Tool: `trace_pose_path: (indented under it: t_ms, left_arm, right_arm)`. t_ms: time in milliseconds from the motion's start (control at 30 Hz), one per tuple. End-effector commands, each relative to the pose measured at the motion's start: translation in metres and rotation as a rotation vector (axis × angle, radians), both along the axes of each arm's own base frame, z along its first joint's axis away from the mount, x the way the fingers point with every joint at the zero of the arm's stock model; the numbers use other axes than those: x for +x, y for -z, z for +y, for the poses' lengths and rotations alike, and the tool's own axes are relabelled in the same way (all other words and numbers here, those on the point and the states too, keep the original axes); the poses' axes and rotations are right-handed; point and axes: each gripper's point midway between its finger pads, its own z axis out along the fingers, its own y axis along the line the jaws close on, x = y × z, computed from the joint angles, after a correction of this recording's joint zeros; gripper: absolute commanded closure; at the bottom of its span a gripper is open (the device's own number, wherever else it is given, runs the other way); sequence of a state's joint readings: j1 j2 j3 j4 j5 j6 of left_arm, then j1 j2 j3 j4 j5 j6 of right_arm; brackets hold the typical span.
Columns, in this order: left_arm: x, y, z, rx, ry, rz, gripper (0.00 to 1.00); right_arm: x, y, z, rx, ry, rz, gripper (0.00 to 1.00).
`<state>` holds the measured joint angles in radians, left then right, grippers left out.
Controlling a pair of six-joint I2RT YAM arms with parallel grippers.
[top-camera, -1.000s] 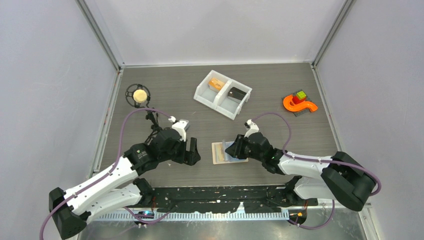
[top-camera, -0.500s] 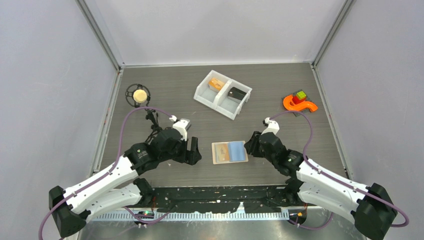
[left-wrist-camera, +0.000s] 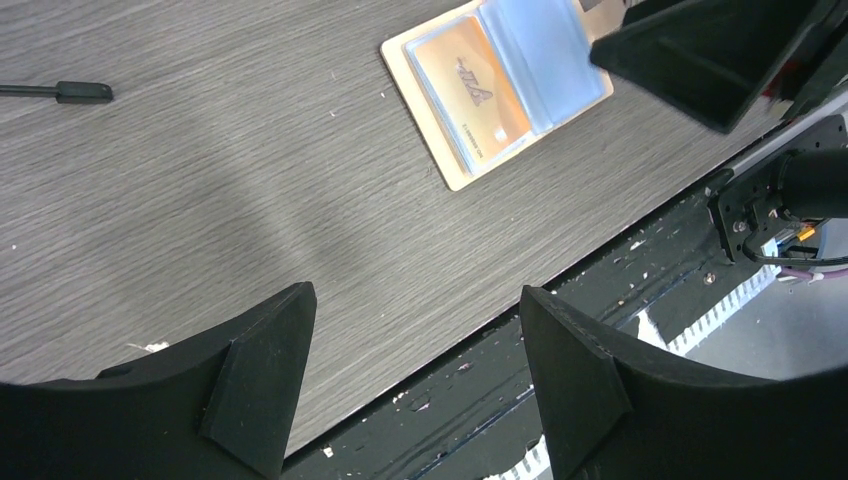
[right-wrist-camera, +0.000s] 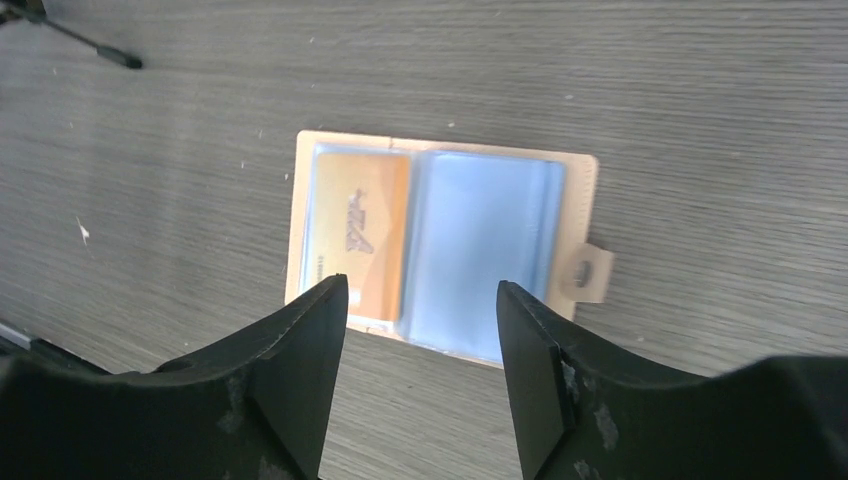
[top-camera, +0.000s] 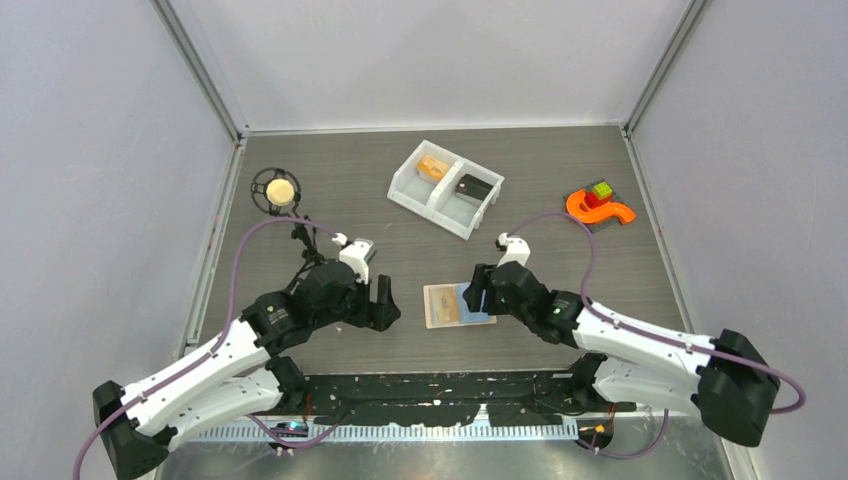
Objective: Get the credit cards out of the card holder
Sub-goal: Remove the credit card from the storage box.
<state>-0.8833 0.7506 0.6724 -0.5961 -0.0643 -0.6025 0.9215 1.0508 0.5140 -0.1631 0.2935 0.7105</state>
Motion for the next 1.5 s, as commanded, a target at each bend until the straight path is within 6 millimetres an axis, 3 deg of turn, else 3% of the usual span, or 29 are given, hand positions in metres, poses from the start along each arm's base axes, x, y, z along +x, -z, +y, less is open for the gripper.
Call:
trace_pose_path:
  t_ms: [0,367,967,1467]
  left_arm:
    - [0.006,-0.015,0.002,-0.043,-0.031,-0.057,0.23]
    - [0.001,-0.019,0.012,-0.057,-0.043,-0.08,0.23]
    - [0.001,-0.021,0.015,-0.055,-0.045,-0.094,0.23]
    - [0.001,-0.02,0.014,-0.051,-0.044,-0.084,0.23]
  right_arm:
    - [0.011,-0.022,0.032,-0.007,-0.026,-0.08,0.34]
    - [0.006,0.009,0.079,-0.142,-0.132,-0.024,0.28]
    - [0.009,0.045,0.077,-0.271,-0.12,0.03,0.27]
    - [0.011,0.013,0.069,-0.221,-0.101,-0.026,0.28]
